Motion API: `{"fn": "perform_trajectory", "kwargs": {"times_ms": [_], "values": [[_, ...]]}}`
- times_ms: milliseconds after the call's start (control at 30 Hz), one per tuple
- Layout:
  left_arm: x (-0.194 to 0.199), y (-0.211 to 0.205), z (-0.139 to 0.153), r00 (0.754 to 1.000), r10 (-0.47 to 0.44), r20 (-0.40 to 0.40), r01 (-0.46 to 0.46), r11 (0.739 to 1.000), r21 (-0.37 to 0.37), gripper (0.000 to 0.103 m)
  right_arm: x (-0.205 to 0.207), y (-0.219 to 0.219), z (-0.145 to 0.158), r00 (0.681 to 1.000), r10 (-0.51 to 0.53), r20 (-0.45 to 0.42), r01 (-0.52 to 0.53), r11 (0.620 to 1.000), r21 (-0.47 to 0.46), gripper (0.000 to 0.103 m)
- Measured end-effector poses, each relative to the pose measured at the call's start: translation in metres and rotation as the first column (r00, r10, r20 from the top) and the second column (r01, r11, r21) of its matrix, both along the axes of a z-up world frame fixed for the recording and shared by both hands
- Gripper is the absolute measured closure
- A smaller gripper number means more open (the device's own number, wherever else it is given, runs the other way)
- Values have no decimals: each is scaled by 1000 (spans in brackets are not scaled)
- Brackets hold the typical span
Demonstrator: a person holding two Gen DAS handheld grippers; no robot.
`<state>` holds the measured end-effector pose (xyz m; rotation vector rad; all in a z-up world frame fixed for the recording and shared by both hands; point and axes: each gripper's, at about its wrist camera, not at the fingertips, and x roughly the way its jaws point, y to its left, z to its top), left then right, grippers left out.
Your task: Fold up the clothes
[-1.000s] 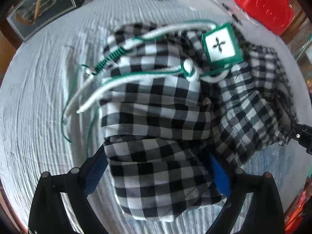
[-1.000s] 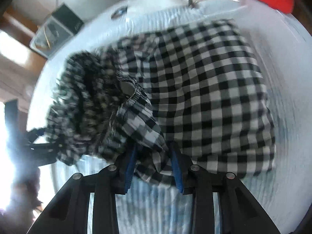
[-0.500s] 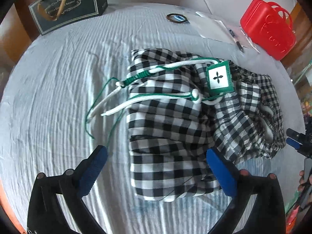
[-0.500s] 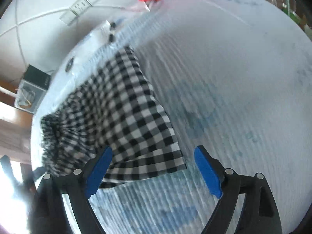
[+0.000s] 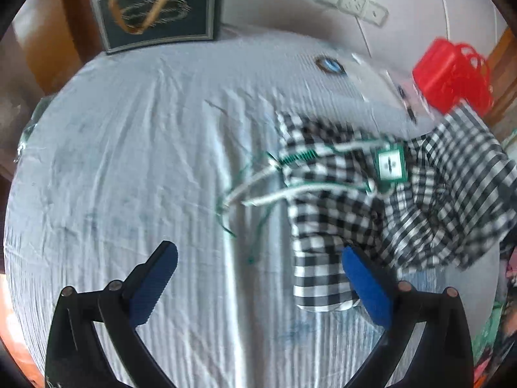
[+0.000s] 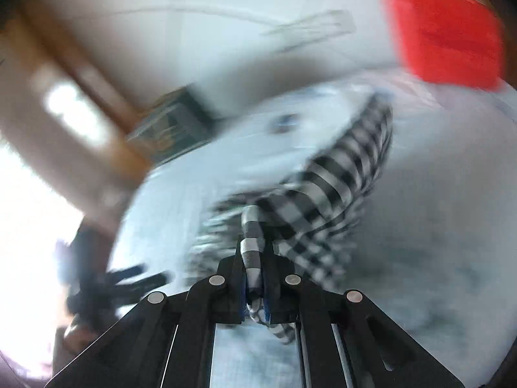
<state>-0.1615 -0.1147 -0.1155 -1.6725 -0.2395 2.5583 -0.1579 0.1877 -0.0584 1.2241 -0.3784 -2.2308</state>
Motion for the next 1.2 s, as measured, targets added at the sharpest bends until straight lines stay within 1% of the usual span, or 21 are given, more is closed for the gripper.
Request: {"fn": "perform_trajectory", "kwargs": {"times_ms": [67, 133, 233, 267, 333, 367, 400, 433, 467, 500, 533, 667, 733, 800, 867, 933, 967, 1000, 1067, 1133, 1200], "values": [[2, -12, 7, 1000, 23, -14, -23, 1000, 9, 0, -2, -44, -15, 996, 85, 27, -86, 996, 26, 96], [5, -19, 10, 999, 38, -19, -38, 999, 8, 0, -7, -82, -51, 984, 141, 105, -148, 988, 55, 96], [1, -18, 7, 999, 48, -7, -48, 999, 4, 0, -13, -113, -106, 960, 169, 223, -194, 976, 97, 95], [1, -16, 5, 999, 47, 0, -47, 999, 8, 0, -13, -116, -113, 956, 170, 240, -197, 976, 93, 95], [-1, -11, 3, 999, 38, 6, -38, 999, 19, 0, -12, -113, -112, 955, 167, 244, -189, 979, 70, 91], [-1, -7, 2, 999, 32, 8, -32, 999, 24, 0, -10, -108, -103, 958, 169, 230, -187, 981, 57, 83], [-3, -1, 1, 1000, 24, 9, -25, 999, 29, 0, -8, -99, -91, 964, 167, 207, -181, 982, 52, 69], [-4, 5, 0, 1000, 17, 10, -17, 999, 35, 0, -5, -89, -77, 971, 156, 179, -168, 984, 53, 60], [-6, 11, -1, 1000, 9, 11, -10, 999, 40, 0, -2, -78, -64, 978, 146, 151, -155, 986, 53, 38], [-6, 17, -1, 1000, 5, 12, -5, 999, 44, 0, 1, -66, -52, 984, 131, 122, -139, 989, 53, 22], [-7, 24, -2, 1000, 0, 15, -1, 999, 48, 0, 5, -52, -41, 989, 110, 93, -116, 992, 55, 19], [-12, 53, -7, 999, -27, 23, 25, 998, 66, 0, 10, -3, -29, 999, 6, 52, -12, 993, 116, 19], [-14, 65, -10, 999, -38, 28, 36, 996, 83, 0, 8, 21, -42, 995, -56, 82, 42, 985, 165, 19], [-15, 76, -8, 999, -47, 25, 44, 993, 109, 0, 1, 40, -59, 984, -129, 125, 106, 979, 174, 29], [-16, 89, -3, 998, -68, 7, 66, 991, 118, 0, -4, 58, -76, 969, -182, 167, 148, 969, 197, 31], [-17, 107, -2, 994, -105, 2, 104, 990, 94, 0, -7, 69, -93, 959, -190, 212, 145, 967, 208, 39], [-18, 119, -3, 992, -128, 5, 127, 990, 62, 0, -8, 69, -100, 956, -176, 234, 131, 972, 196, 47], [-20, 128, -5, 990, -144, 10, 143, 989, 34, 0, -7, 68, -105, 954, -162, 251, 118, 976, 183, 48], [-23, 144, -14, 985, -172, 30, 172, 985, 11, 0, 0, 68, -109, 954, -157, 254, 114, 978, 176, 48], [-26, 155, -27, 979, -191, 71, 191, 982, 4, 27, 7, 74, -109, 953, -163, 254, 122, 978, 170, 48], [-28, 162, -39, 965, -234, 122, 229, 972, 56, 89, 15, 80, -107, 953, -172, 251, 131, 977, 169, 47]]}}
